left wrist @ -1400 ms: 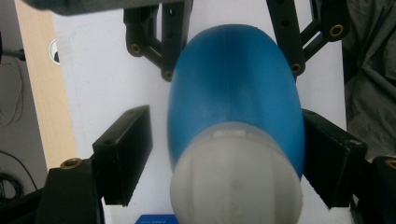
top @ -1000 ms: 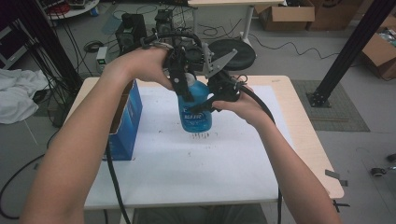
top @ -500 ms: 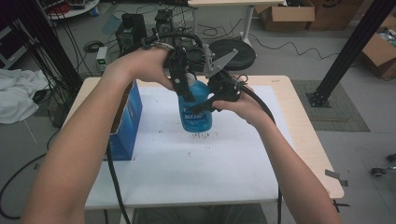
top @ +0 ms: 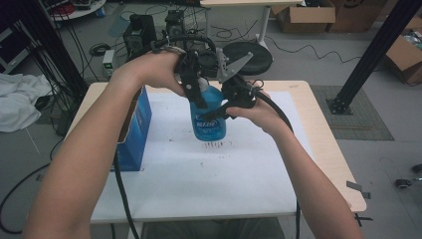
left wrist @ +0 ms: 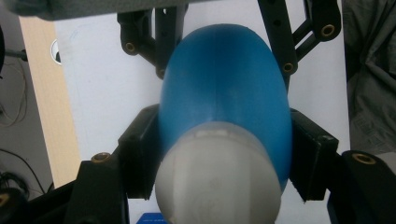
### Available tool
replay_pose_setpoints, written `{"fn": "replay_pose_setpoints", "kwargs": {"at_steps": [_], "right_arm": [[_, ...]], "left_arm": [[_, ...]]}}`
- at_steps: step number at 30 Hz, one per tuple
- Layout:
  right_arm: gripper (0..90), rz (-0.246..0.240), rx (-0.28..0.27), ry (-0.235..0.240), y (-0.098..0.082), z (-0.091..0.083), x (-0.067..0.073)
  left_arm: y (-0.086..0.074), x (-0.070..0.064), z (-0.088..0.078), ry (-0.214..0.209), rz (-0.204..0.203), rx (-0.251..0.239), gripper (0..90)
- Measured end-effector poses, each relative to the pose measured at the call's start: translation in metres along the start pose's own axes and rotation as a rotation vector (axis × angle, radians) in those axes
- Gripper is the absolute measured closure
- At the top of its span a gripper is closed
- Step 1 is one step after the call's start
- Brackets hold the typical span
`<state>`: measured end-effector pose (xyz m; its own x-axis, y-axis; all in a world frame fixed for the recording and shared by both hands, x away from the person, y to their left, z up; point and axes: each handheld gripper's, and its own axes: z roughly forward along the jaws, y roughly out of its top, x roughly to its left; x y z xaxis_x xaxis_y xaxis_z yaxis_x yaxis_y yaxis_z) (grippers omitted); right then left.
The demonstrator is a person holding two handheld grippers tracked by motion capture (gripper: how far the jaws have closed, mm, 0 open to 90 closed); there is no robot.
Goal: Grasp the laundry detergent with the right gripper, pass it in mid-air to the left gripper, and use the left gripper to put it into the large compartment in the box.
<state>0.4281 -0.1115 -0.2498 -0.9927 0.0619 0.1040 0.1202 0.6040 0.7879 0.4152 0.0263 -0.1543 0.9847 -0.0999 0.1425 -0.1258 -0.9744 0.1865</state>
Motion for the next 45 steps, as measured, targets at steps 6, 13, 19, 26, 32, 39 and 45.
{"fn": "replay_pose_setpoints", "kwargs": {"at_steps": [6,13,19,26,32,39,45], "right_arm": [[45.2,0.0,-0.013,-0.005,0.001,-0.001,-0.001],[44.5,0.006,-0.007,0.001,0.001,0.0,-0.001],[40.2,0.016,-0.037,0.008,0.001,0.0,0.0],[22.4,0.032,-0.042,-0.037,-0.003,-0.003,-0.002],[23.1,0.045,0.017,-0.045,-0.011,-0.009,-0.004],[25.0,0.065,0.149,-0.09,-0.024,-0.012,-0.009],[24.8,0.057,0.278,-0.092,-0.029,-0.014,-0.009]], "left_arm": [[-0.001,0.001,-0.002,0.007,-0.019,-0.016,38.6],[0.0,0.0,-0.001,-0.001,-0.036,-0.002,38.8],[0.002,0.001,-0.006,-0.005,-0.045,-0.003,39.0],[0.001,0.005,-0.017,-0.026,-0.111,0.014,39.0],[-0.004,0.012,-0.029,-0.014,-0.226,0.055,39.0],[-0.018,0.023,-0.049,0.094,-0.432,0.121,39.0],[-0.035,0.032,-0.067,0.134,-0.62,0.126,39.1]]}}
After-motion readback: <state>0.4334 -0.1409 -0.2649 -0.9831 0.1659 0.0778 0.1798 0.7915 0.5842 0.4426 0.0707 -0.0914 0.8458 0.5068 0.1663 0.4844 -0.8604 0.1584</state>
